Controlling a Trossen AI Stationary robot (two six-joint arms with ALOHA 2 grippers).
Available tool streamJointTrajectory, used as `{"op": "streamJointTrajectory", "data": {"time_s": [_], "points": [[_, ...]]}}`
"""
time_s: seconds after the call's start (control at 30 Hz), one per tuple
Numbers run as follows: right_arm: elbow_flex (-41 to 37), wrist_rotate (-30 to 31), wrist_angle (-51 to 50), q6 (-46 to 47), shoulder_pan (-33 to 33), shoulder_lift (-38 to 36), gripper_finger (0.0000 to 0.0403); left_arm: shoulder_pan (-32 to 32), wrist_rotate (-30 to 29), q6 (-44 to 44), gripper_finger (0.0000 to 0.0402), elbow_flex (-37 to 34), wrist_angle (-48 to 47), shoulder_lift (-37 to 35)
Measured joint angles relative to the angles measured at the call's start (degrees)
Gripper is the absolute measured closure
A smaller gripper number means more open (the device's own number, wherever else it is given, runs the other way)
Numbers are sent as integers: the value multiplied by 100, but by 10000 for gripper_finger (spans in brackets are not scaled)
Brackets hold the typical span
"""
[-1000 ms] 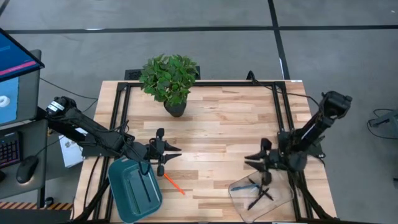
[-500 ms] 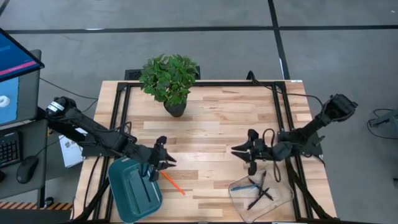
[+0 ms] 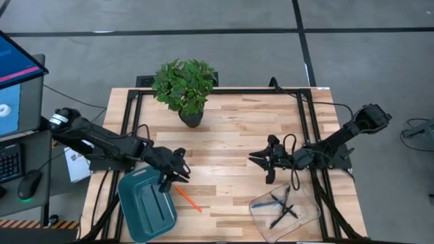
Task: Sort pens & pencils
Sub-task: Put the orange pencil into the blue bin
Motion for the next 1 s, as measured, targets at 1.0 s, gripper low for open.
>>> {"op": "streamJointTrajectory", "data": {"time_s": [1.0], "points": [[15, -413, -254, 4, -232, 0, 300, 14, 1805, 365, 331, 1233, -639, 2483]]}}
